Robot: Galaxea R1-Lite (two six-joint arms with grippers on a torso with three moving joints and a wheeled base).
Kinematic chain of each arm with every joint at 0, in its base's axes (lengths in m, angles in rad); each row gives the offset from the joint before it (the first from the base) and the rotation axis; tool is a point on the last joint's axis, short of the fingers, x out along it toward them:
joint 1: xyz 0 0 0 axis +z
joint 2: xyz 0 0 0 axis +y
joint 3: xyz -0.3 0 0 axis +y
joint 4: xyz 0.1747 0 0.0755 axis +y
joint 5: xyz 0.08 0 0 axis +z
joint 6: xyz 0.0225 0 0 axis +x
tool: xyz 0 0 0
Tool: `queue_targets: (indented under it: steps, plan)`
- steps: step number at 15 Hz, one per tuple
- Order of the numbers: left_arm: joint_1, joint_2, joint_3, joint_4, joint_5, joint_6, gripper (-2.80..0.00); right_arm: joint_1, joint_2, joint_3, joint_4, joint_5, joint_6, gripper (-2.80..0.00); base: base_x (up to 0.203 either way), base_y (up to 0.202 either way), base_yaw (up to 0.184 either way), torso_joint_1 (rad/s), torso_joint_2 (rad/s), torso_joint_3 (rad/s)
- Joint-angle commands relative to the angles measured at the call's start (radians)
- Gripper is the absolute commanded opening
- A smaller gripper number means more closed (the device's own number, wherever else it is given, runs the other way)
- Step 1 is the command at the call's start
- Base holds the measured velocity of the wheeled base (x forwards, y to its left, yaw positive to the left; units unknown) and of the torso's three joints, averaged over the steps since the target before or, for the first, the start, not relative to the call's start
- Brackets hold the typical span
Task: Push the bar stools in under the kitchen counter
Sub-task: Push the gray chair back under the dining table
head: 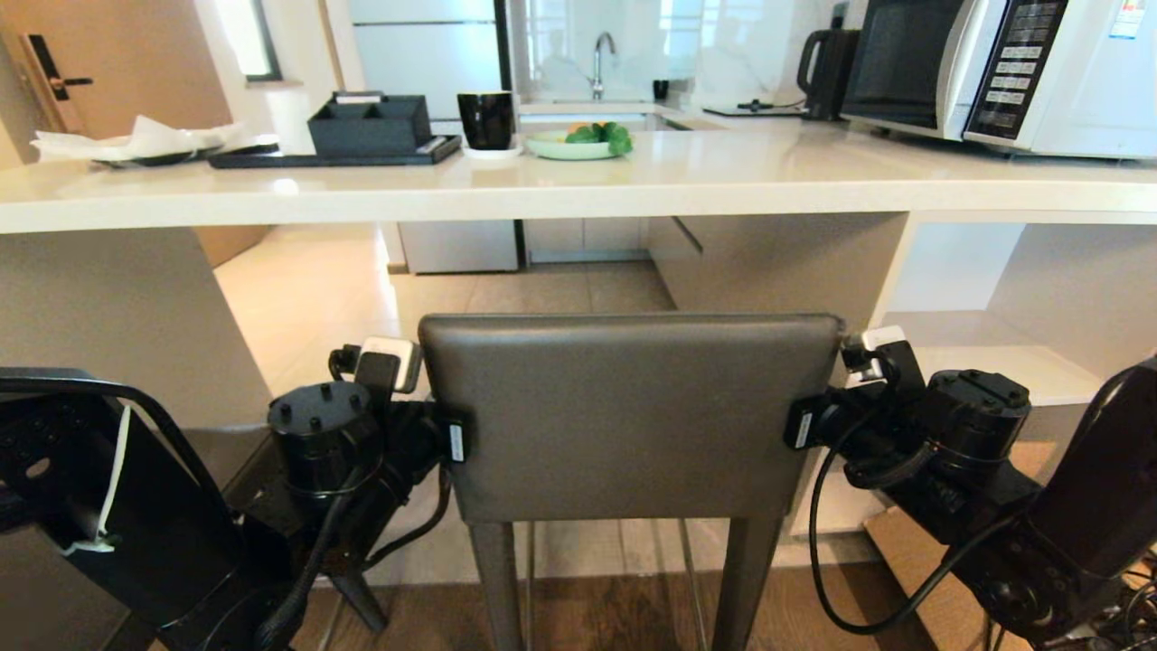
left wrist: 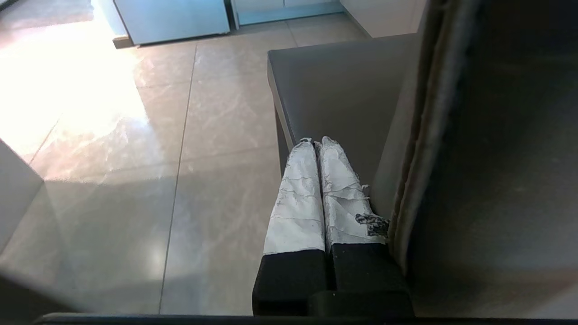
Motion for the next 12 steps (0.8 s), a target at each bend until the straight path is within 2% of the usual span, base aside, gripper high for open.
queue_targets:
  steps: [1,12]
  plan:
    - [0.001,0.014,-0.002,-0.007,0.002,0.0,-2.8,0.0,-0.007,-0.001,-0.009,0.002,-0.001,-2.8,0.189,0.0,-0.001,0.009,0.0,0.002]
    - [0.001,0.046,-0.024,-0.008,0.003,0.0,-2.8,0.0,-0.001,0.0,-0.011,0.001,0.001,-2.8,0.189,0.0,0.002,0.003,0.0,0.003]
